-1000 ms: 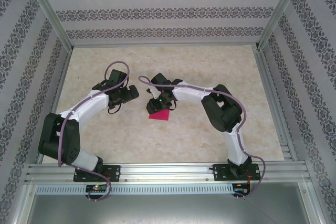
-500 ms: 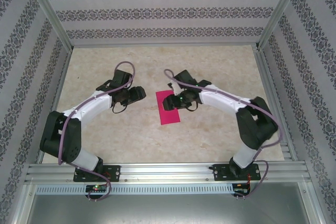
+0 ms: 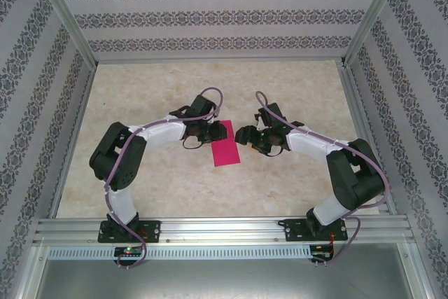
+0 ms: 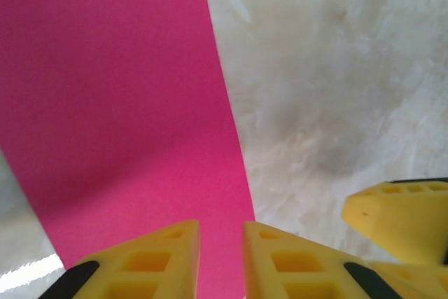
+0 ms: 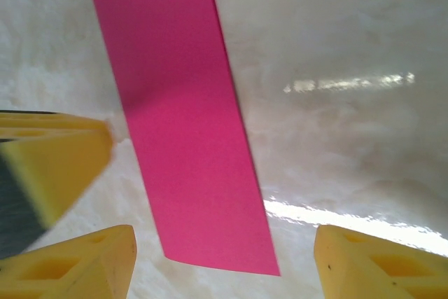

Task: Fold a paper plane with a square sheet of paper (pick it up from the middle)
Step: Third fold the triangle at the center of the table.

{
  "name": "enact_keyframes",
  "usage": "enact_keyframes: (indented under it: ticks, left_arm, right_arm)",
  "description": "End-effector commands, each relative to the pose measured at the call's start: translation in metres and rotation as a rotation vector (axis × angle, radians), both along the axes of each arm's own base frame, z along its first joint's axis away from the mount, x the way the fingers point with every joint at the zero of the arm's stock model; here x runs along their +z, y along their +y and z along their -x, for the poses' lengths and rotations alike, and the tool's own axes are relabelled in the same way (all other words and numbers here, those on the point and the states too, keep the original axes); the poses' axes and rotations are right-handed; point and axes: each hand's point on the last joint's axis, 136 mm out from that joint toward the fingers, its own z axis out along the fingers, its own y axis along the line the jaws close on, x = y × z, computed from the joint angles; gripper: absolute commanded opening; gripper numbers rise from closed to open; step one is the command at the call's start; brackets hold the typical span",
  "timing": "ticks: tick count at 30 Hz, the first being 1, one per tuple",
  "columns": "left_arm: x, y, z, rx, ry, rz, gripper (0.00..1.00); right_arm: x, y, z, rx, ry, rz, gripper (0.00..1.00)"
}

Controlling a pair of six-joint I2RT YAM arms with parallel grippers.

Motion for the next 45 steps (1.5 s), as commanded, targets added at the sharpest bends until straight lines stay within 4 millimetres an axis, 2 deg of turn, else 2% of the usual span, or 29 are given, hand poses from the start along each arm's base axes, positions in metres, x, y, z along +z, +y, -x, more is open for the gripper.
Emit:
enact_keyframes:
  ticks: [1,6,14,24,36,45]
  left_arm:
    - [-0.004,0.005,-0.008,0.036,-0.008,-0.060,0.22]
    - [-0.016,0.022,-0.008,0.075,-0.005,-0.148,0.18]
    - [-0.040,0.025,-0.005,0.078,0.044,-0.185,0.15]
    - [-0.063,0.045,0.005,0.121,0.093,-0.285,0.14]
    - [-0.067,0.047,0.009,0.123,0.105,-0.290,0.13]
    - [-0.067,0.048,0.010,0.125,0.108,-0.289,0.13]
  right_arm:
    - [0.001,0.009,-0.003,0.001,0.006,-0.048,0.68]
    - [-0.011,0.011,0.003,0.018,0.043,-0.040,0.65]
    - [-0.023,0.019,0.013,0.066,0.089,-0.019,0.61]
    - [-0.030,0.027,0.030,0.136,0.123,0.010,0.60]
    - [-0.033,0.041,0.042,0.207,0.143,-0.009,0.52]
    - [-0.029,0.045,0.040,0.191,0.136,-0.047,0.47]
